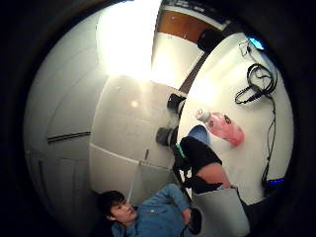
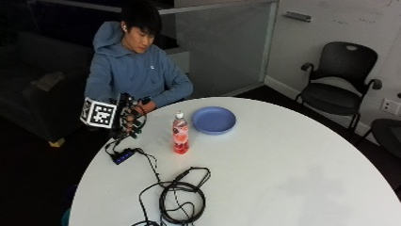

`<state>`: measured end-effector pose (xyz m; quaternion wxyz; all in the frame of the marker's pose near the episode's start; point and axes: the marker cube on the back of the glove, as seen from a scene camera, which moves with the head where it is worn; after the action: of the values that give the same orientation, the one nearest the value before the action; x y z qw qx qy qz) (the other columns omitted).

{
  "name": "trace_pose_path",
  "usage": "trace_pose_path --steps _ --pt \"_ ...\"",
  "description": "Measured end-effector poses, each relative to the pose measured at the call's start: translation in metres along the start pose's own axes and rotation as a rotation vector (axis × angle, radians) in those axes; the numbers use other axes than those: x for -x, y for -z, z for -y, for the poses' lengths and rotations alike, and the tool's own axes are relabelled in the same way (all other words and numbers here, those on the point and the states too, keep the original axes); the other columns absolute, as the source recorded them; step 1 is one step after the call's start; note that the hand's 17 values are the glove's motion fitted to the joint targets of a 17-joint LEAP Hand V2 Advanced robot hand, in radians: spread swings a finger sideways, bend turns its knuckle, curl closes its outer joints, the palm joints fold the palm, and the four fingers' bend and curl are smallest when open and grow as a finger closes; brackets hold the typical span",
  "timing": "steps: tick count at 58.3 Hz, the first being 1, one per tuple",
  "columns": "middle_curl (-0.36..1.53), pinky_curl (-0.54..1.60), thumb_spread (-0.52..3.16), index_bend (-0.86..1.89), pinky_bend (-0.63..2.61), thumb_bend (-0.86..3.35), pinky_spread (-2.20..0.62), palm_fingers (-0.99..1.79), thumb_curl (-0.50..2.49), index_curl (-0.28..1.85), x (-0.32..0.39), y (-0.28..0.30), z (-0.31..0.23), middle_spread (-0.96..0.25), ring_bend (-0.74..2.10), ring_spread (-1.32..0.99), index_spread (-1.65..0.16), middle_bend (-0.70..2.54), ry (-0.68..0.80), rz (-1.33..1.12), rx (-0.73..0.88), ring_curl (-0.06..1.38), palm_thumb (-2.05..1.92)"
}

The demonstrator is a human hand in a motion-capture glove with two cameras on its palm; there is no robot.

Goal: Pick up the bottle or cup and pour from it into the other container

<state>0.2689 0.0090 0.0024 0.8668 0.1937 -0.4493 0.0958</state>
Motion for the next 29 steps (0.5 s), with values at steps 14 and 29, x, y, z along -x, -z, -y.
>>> trace_pose_path --steps 14,29 --pt "0.32 0.29 0.92 0.12 0.69 -0.03 0.19 0.18 0.36 0.22 -0.016 -0.060 0.012 -0.02 0.47 0.02 -0.36 0.19 -0.017 0.119 0.037 0.30 0.61" --pt "0.32 0.29 0.90 0.12 0.71 -0.03 0.19 0.18 0.36 0.21 -0.012 -0.112 0.024 -0.01 0.48 0.02 -0.36 0.19 -0.022 0.212 0.106 0.30 0.61"
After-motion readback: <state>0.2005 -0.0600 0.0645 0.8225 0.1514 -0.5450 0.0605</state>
